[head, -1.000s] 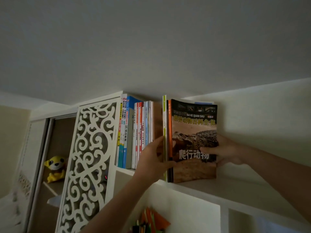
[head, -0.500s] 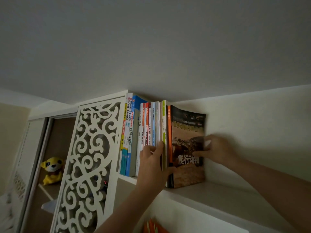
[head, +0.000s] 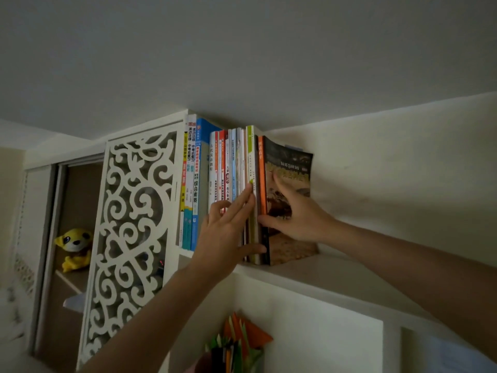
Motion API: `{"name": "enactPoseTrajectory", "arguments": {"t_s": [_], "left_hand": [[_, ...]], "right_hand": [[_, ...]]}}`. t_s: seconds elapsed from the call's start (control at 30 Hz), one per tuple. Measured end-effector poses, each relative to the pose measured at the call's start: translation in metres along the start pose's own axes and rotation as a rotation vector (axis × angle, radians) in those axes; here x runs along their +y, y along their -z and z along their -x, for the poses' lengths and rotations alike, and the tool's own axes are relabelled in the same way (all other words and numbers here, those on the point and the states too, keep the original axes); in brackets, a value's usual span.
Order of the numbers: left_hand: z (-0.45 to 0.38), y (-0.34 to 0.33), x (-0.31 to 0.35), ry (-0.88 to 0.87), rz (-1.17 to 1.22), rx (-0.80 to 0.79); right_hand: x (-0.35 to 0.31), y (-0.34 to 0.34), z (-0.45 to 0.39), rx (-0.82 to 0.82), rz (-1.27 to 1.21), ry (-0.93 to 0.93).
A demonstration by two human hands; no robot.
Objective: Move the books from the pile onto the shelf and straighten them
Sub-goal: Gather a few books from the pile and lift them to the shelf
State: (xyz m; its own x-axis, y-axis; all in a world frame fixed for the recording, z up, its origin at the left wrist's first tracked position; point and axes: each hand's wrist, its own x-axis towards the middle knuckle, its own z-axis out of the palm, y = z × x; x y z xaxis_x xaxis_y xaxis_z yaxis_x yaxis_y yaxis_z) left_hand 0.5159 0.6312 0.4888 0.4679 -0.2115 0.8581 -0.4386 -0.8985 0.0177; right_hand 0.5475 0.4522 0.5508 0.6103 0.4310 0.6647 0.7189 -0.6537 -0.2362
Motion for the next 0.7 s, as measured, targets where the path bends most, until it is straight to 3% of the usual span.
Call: {"name": "enactPoseTrajectory", "arguments": {"t_s": [0.17, 0.27, 0.33, 0.47, 0.6, 0.7], "left_hand": [[0.006, 0.020, 0.039, 0.076, -0.165, -0.038], [0.029, 0.033, 0.080, 0.038, 0.004, 0.143], [0.055, 0.042, 0.110, -0.011, 0.140, 0.142], [0.130, 0.033, 0.189, -0.025, 0.454, -0.346], [0.223, -0.040, 0.270, 0.034, 0.643, -0.943], [0.297, -0.111, 0.322, 0.202, 0.710, -1.225]], "right_hand": [[-0.023, 0.008, 0.015, 0.011, 0.075, -0.025], [-0.052, 0.025, 0.067, 0.181, 0.096, 0.065], [-0.063, 0.038, 0.125, 0.241, 0.076, 0.090], [-0.050, 0.044, 0.278, 0.087, -0.027, -0.059], [0.013, 0.024, 0.440, -0.108, -0.018, -0.478], [0.073, -0.002, 0.561, -0.228, 0.040, -0.851]]}}
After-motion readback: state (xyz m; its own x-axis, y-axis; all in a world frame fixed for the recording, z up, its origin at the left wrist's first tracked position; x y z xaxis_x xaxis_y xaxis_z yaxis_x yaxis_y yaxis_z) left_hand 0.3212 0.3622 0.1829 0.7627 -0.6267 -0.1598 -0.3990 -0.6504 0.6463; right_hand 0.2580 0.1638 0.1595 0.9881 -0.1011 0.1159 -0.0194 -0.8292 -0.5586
